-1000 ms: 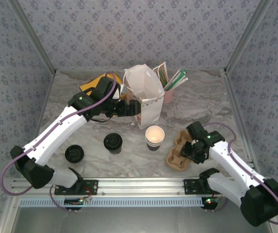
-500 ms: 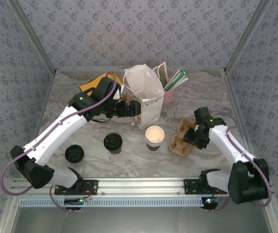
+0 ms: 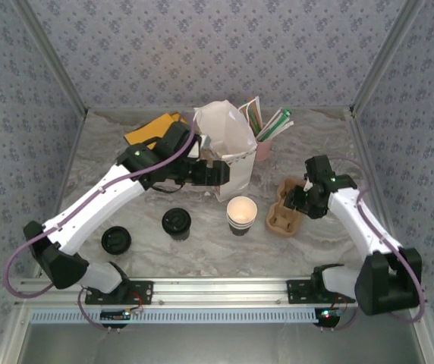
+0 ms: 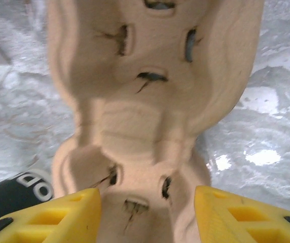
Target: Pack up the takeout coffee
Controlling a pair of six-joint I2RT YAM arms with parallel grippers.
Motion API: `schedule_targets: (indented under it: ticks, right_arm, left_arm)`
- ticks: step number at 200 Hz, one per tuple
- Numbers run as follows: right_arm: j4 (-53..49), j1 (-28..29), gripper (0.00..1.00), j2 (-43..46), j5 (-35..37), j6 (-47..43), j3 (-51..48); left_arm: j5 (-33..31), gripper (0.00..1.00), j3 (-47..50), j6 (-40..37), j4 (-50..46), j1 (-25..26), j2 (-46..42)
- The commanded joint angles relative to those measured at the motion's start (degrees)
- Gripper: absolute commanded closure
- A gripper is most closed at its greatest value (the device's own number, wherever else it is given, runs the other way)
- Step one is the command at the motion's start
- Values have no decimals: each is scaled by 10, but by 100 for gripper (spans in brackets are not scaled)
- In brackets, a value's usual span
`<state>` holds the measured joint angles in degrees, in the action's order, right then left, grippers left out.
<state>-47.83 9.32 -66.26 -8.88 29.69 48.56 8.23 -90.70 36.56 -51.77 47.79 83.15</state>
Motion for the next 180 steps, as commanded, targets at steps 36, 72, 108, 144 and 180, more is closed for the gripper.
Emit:
schedule_targets:
  ticks: [36, 72, 108, 144, 180]
  right_arm:
    - [-46, 12, 48, 138, -2, 108, -66]
    - [-57, 11, 56, 177, -4, 136, -96]
    - [-39, 0, 65, 184, -29, 143, -124]
    - [-17, -21, 68, 184, -48, 137, -142]
    - [-8, -46, 69, 183, -71, 126, -152]
  left_arm:
    - [-78, 15, -186, -33, -87, 103, 152]
    - [-78, 28, -304, -45, -127, 121, 264]
    - [-88, 41, -439, -54, -184, 132, 379]
    - [-79, 44, -502, -61, -196, 140, 440]
    - [-60, 49, -513, -61, -188, 141, 462]
